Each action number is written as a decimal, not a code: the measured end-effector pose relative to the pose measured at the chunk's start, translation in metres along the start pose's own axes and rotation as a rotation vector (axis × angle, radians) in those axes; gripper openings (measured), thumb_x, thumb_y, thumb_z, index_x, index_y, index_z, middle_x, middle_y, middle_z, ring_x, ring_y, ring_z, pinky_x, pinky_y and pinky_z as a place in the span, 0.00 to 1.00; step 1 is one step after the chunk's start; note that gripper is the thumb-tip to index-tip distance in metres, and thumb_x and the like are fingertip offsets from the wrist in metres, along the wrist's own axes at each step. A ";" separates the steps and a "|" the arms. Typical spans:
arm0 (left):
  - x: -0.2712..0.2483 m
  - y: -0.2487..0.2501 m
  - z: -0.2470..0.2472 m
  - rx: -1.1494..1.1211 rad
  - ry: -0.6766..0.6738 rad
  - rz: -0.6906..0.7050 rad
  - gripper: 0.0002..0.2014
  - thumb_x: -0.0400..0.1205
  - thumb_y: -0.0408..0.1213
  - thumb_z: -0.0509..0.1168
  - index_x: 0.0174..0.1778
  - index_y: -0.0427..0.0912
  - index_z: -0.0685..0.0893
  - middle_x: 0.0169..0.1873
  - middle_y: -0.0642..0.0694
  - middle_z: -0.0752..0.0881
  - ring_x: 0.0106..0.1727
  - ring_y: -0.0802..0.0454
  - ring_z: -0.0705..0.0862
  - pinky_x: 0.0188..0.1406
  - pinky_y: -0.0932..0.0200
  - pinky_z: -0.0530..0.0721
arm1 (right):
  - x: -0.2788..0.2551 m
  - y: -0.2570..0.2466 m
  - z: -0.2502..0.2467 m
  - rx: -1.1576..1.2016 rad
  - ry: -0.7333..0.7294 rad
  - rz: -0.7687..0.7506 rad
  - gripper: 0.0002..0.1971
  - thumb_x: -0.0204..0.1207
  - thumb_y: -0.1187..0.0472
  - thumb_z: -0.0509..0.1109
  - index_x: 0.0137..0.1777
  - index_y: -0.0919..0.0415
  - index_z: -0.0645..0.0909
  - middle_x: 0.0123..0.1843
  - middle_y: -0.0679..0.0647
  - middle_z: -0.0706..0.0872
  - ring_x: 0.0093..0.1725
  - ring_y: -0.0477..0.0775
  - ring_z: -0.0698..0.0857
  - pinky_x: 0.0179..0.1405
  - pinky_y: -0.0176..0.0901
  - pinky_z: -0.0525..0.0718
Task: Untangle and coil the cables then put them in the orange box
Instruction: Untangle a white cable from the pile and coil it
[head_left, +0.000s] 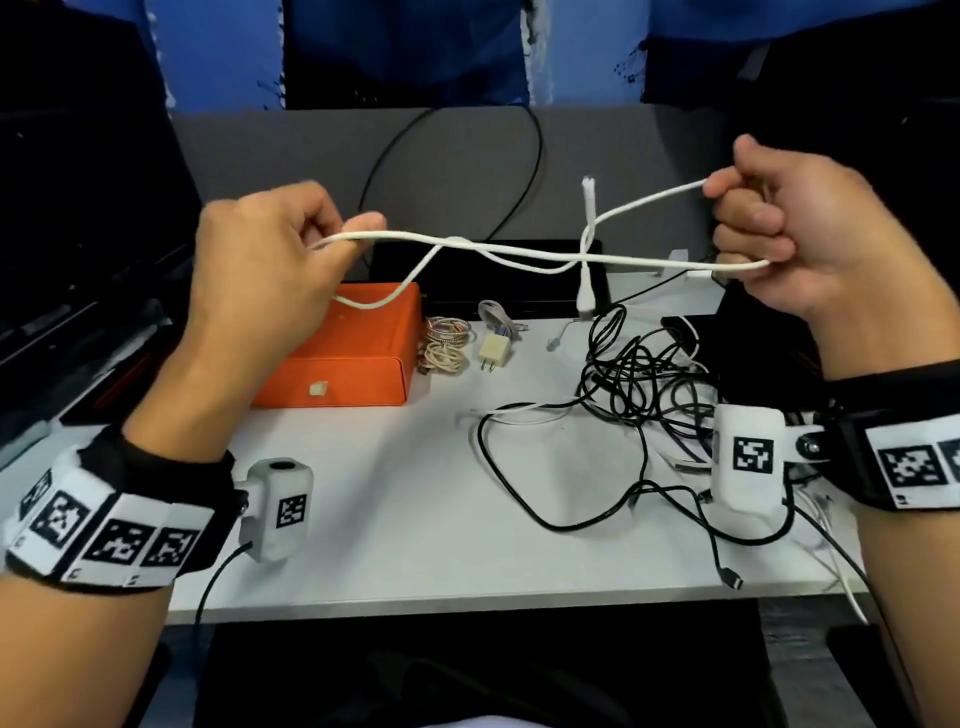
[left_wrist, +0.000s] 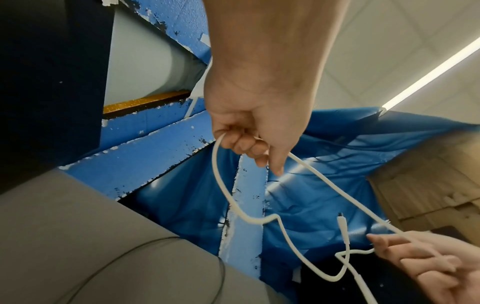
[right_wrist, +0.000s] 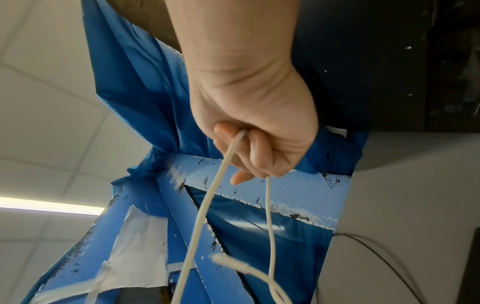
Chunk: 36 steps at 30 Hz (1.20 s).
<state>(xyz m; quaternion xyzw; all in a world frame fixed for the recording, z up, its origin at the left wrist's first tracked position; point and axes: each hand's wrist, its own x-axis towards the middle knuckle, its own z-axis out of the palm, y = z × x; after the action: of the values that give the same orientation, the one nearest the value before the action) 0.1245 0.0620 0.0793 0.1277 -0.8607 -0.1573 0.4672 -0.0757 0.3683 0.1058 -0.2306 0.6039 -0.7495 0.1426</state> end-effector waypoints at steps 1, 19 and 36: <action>0.003 -0.006 0.002 -0.026 0.038 -0.020 0.24 0.83 0.61 0.68 0.36 0.42 0.82 0.25 0.46 0.79 0.25 0.54 0.73 0.27 0.61 0.70 | 0.000 0.000 -0.001 0.018 0.037 -0.015 0.22 0.92 0.48 0.54 0.38 0.55 0.78 0.17 0.44 0.62 0.13 0.42 0.56 0.16 0.37 0.52; -0.011 0.029 0.021 -0.870 -0.274 -0.420 0.19 0.89 0.46 0.65 0.32 0.45 0.77 0.18 0.53 0.64 0.20 0.56 0.57 0.19 0.63 0.54 | -0.038 0.011 0.065 -1.248 0.197 -0.381 0.34 0.80 0.27 0.55 0.44 0.56 0.89 0.43 0.54 0.92 0.50 0.61 0.88 0.56 0.58 0.86; -0.013 0.021 0.006 -0.672 -0.504 -0.149 0.21 0.86 0.51 0.68 0.31 0.41 0.80 0.24 0.45 0.65 0.30 0.41 0.57 0.29 0.45 0.57 | -0.015 0.009 0.042 -0.757 0.214 -0.545 0.16 0.86 0.45 0.66 0.46 0.54 0.88 0.31 0.55 0.75 0.30 0.49 0.70 0.32 0.44 0.67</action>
<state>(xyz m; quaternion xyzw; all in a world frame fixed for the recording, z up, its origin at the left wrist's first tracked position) 0.1243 0.0872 0.0745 -0.0123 -0.8372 -0.4886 0.2454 -0.0423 0.3385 0.1015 -0.3379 0.7632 -0.5065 -0.2163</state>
